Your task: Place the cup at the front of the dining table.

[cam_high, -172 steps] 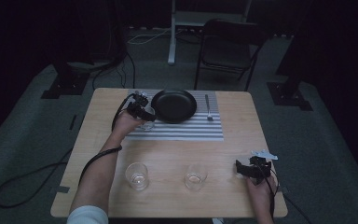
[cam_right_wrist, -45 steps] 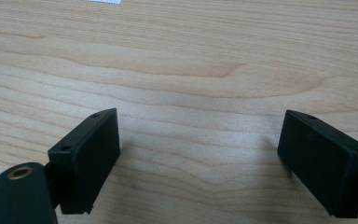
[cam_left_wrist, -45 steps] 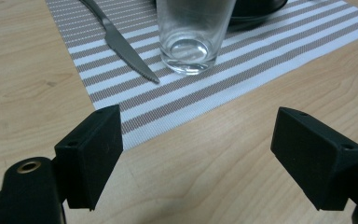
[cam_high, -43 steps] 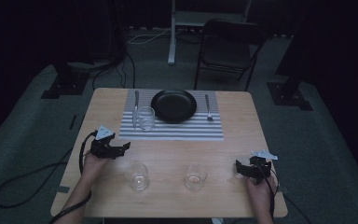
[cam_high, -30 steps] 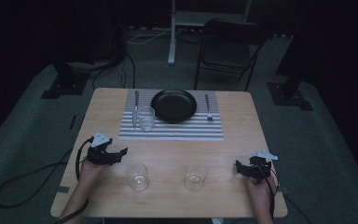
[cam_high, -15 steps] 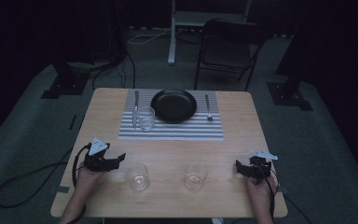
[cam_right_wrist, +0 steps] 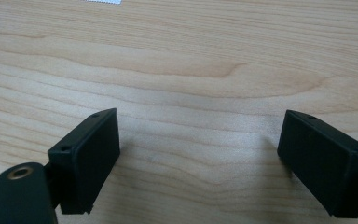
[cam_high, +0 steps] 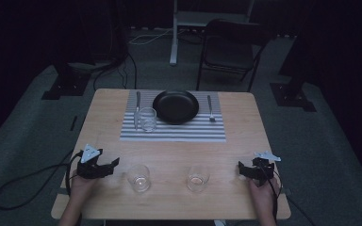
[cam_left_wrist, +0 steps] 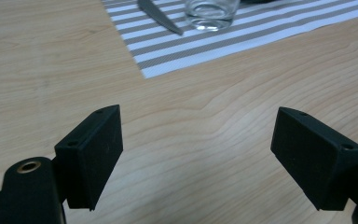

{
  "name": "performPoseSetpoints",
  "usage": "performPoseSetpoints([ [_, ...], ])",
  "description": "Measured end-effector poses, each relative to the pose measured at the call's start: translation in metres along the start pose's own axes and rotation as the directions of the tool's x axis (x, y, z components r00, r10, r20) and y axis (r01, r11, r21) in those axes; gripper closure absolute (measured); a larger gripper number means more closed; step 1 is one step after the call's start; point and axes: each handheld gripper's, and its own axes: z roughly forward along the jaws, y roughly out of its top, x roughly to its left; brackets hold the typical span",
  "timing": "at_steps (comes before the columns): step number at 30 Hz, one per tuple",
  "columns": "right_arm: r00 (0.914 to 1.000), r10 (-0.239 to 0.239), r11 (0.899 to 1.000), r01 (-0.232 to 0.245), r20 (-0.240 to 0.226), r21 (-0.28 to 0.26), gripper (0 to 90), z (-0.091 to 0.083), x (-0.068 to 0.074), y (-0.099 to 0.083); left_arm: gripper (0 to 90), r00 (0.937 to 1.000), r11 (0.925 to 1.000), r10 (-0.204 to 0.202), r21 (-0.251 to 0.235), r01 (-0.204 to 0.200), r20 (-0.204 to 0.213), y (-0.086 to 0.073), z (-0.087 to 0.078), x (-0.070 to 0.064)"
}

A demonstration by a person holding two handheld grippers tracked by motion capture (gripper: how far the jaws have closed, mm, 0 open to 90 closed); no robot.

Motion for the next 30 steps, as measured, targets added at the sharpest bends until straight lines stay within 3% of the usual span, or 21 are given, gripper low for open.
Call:
performPoseSetpoints([
  [6,1.0,0.0,1.0,0.0,0.0,0.0,12.3,0.0,0.0,0.0,17.3,0.9995,0.9996,-0.021,-0.017,0.021,-0.024,-0.004,-0.009,0.004],
  [14,1.0,0.0,1.0,0.0,0.0,0.0,12.3,0.0,0.0,0.0,17.3,0.9982,0.9997,-0.023,-0.002,0.023,-0.054,-0.013,-0.018,0.006],
  [23,1.0,0.0,1.0,0.0,0.0,0.0,12.3,0.0,0.0,0.0,17.3,0.9914,0.9988,-0.047,0.008,0.048,-0.122,-0.023,-0.03,0.009],
  [30,1.0,0.0,1.0,0.0,0.0,0.0,12.4,0.0,0.0,0.0,17.3,0.9874,0.9983,-0.055,0.009,0.057,-0.149,-0.029,-0.039,0.01],
])
